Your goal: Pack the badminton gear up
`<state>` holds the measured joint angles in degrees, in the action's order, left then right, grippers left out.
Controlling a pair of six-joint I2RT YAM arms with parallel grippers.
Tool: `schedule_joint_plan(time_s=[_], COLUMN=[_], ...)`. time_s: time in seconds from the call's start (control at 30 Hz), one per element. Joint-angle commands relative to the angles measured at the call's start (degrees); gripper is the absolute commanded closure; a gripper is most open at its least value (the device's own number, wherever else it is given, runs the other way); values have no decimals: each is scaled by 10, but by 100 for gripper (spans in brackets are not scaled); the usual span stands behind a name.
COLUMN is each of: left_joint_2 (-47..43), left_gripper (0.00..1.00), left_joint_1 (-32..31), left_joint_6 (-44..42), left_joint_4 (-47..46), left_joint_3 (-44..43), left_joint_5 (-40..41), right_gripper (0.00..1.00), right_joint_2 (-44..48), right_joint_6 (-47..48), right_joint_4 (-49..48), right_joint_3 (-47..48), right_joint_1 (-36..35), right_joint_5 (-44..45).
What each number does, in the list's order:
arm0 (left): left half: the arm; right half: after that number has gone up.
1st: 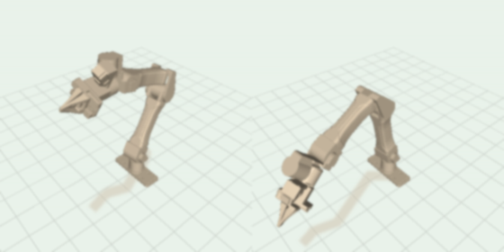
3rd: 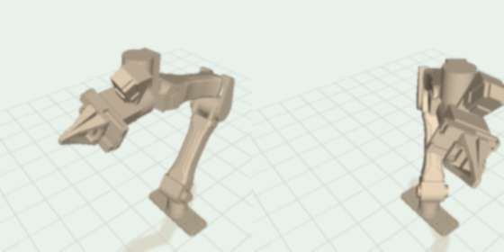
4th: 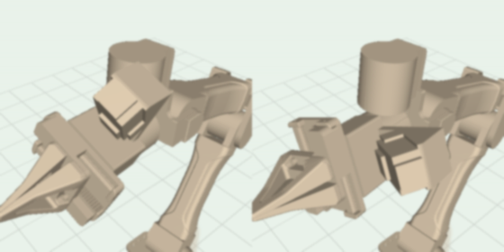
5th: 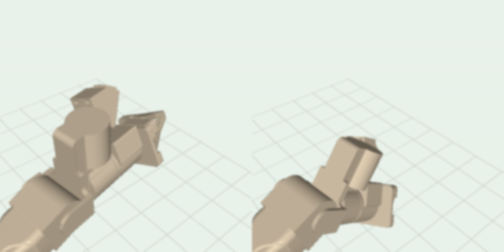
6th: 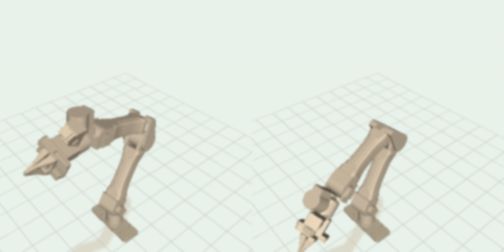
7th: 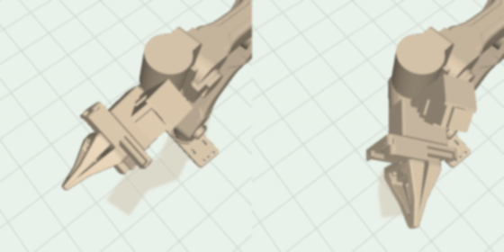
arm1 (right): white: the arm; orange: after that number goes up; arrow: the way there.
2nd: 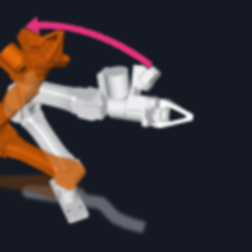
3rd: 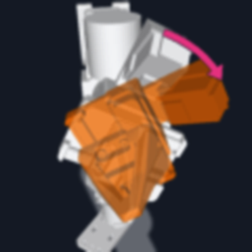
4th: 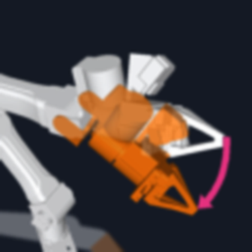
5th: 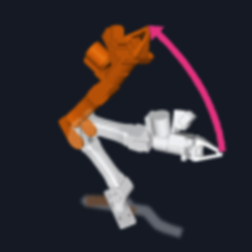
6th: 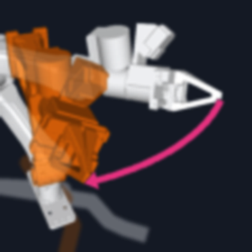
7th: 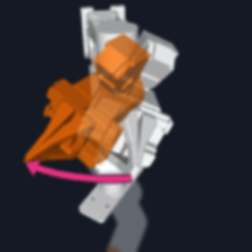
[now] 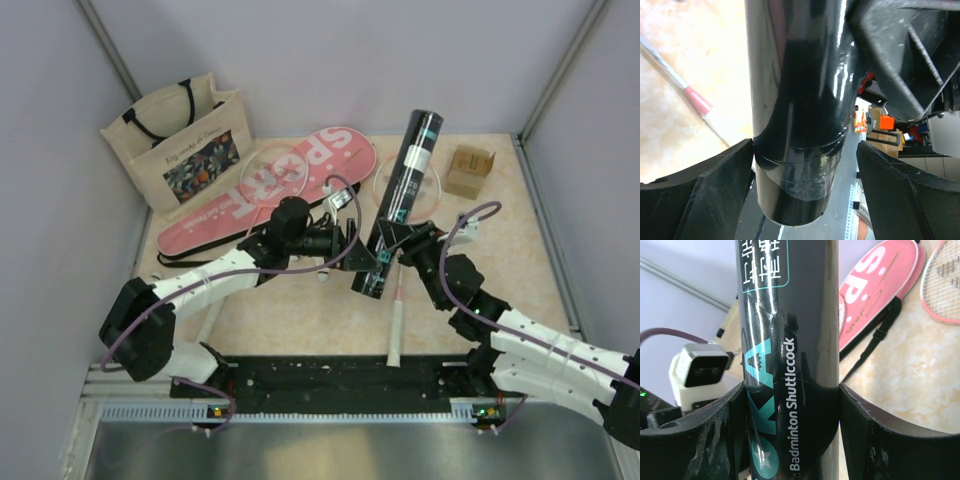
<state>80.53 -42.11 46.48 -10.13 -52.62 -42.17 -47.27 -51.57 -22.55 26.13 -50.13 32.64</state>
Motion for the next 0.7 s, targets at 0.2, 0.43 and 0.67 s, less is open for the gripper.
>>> schedule_joint_plan(time_s=[0.2,0.43,0.67], left_joint_2=[3,24,27], left_gripper=[9,29,53], left_joint_1=[-2,1,8], left_joint_6=[46,101,171], left_joint_4=[-212,-269,-342], left_joint_3=[50,53,70], left_joint_5=[-64,-99,-128], right_gripper=[61,56,20], right_joint_2=[57,67,67], right_joint_6=[-45,-72,-7], right_joint_4=[-47,-50,-22], right_joint_3=[8,-7,-1], right_joint_1=[-3,-3,-3], right_joint_5=[-45,-60,-77])
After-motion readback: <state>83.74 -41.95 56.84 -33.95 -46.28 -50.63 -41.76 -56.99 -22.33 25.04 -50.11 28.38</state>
